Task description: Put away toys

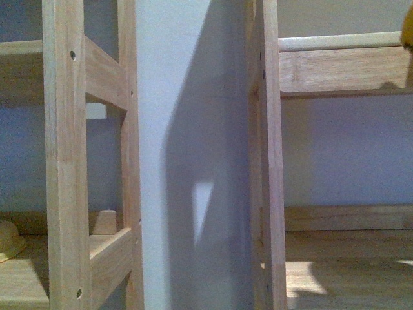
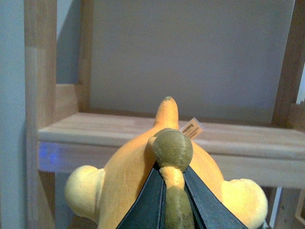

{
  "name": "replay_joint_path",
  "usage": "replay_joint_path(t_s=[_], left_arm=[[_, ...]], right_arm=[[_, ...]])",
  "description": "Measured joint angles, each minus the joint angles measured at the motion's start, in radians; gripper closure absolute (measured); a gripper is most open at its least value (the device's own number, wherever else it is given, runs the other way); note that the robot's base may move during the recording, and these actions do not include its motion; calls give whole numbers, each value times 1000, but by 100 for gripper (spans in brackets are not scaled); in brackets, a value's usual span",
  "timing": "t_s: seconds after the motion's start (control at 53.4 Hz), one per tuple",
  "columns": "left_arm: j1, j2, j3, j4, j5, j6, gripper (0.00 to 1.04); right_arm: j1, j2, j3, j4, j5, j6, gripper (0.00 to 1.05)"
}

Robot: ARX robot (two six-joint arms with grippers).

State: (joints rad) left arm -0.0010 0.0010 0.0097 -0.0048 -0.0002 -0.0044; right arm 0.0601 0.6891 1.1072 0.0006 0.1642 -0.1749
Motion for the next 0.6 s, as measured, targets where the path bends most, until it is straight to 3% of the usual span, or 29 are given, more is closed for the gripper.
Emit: replay_joint_path(t_s=[0.337,0.6], left_arm=[[0,0,0,0,0,0,6],[0,0,0,0,0,0,6]], right_arm=[[-89,179,272,-14,-145,-15,99],[-98,374,414,29,-176,-2,99]])
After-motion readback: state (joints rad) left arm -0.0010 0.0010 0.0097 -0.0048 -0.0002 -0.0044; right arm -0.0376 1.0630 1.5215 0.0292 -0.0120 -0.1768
